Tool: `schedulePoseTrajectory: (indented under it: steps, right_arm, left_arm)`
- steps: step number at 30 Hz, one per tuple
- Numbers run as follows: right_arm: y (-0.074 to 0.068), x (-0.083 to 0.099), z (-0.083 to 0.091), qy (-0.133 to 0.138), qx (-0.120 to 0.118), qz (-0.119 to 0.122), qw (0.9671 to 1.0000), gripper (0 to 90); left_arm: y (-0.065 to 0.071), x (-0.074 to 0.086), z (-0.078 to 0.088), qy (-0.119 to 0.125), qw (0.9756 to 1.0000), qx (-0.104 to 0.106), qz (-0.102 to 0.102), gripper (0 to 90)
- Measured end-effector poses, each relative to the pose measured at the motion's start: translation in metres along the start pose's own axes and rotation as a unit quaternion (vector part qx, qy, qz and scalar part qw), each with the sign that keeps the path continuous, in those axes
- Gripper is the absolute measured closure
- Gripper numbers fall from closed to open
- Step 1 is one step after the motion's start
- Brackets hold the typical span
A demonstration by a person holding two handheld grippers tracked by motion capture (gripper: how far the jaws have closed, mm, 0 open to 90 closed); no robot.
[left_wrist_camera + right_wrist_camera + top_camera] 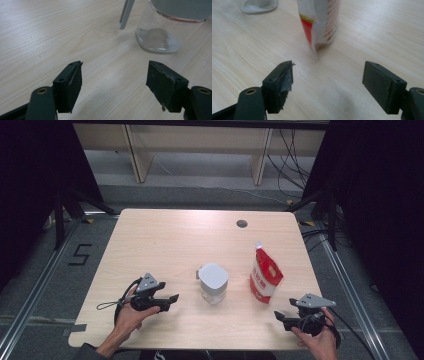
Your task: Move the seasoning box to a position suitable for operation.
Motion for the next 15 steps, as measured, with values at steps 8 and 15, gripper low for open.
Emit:
schedulePoseTrajectory:
  steps: [8,15]
  right_arm:
    - [0.003,-0.001,-0.001,0.002,0.005,0.011,0.9999,25.6]
    - [0.005,-0.003,-0.002,0.009,0.002,0.031,0.9995,25.7]
  left_arm:
    - [0.003,-0.008,-0.008,0.001,0.9999,0.003,-0.014,35.5]
    - [0.009,-0.021,-0.023,0.011,0.9991,0.001,-0.041,44.9]
Point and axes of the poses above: each handheld gripper's, and its own axes: z roughly backward along the jaws, x roughly out of its underside, y roughly to its right, the point moved 10 cm from there along -z, roughly forward along the jaws, and after that the axes turned 1 degree about y, right-handed, at the moved point
